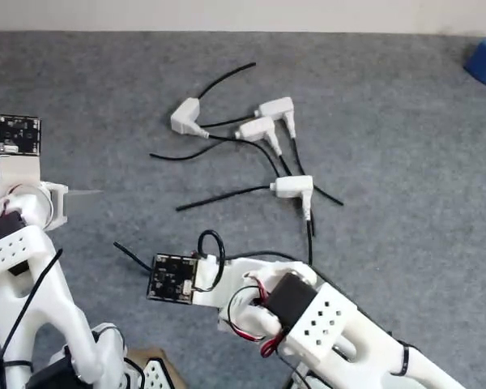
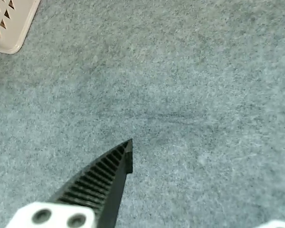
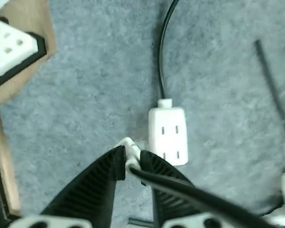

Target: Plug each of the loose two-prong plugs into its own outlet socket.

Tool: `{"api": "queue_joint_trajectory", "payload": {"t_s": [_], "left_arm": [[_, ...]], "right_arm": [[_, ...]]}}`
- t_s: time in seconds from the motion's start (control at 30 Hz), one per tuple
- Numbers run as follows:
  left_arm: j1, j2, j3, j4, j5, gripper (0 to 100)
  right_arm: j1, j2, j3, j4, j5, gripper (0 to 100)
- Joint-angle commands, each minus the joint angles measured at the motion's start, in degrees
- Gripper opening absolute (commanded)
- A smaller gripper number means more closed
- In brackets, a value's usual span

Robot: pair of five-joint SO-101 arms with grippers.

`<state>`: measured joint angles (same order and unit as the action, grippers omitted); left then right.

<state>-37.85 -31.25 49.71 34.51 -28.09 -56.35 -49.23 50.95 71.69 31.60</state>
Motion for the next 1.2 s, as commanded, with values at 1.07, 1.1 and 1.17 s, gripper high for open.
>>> {"api": "queue_joint_trajectory", "payload": {"t_s": [1.07,1.1,1.17], "left_arm": [[-2.3,-0.1,-0.3,-0.9,-0.4,54],[-2.3,-0.1,-0.3,-0.9,-0.4,54],[-2.4,-0.1,-0.3,-0.9,-0.5,54]], "right_arm": [[19.5,8.5,7.5,-21.2,8.0,0.6],[20.1,10.4,6.7,-21.8,8.0,0.6],[21.1,14.2,4.9,-23.1,6.4,0.6]]}}
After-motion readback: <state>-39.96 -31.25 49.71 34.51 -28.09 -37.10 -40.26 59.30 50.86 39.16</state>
